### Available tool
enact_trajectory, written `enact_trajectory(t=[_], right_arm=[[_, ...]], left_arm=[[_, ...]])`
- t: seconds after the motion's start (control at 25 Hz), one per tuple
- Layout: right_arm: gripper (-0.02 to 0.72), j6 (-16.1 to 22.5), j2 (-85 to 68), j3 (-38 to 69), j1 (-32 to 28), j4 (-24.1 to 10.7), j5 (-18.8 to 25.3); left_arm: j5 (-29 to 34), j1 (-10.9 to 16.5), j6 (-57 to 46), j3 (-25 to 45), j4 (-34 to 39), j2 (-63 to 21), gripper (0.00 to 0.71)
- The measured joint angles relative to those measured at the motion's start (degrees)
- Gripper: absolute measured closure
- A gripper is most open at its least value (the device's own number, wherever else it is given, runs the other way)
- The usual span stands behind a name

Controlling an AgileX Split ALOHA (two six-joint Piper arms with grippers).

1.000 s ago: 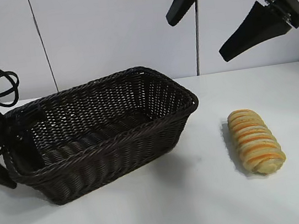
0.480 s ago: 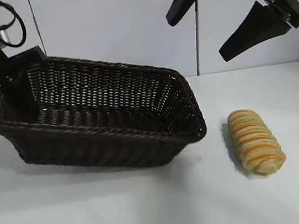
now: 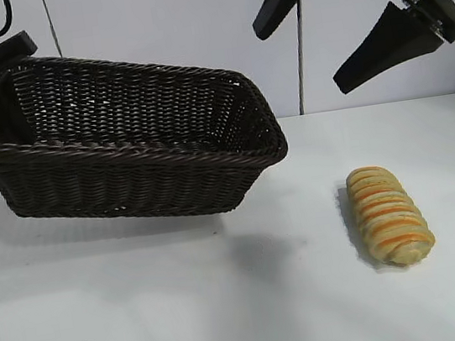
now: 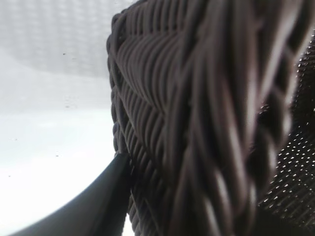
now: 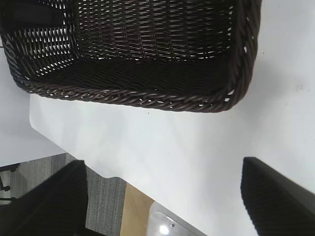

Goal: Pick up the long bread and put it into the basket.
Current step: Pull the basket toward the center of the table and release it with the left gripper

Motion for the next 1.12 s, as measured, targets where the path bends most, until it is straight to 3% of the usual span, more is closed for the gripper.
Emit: enact_trajectory(t=[0.24,0.6,1.12], right_arm=[[0.125,0.00,0.00,0.00,0.00,0.00,0.39],[0.125,0.00,0.00,0.00,0.00,-0.18,0.39],[0.125,0.00,0.00,0.00,0.00,-0.18,-0.33]], left_arm=[[-3.44,0.00,0.04,0.05,-0.26,2.02,0.441],[-4.27,3.14,0.22,1.76,1.36,3.99,0.444],[-6.11,2.05,7.02,3.97,-2.51,5.04,0.445]])
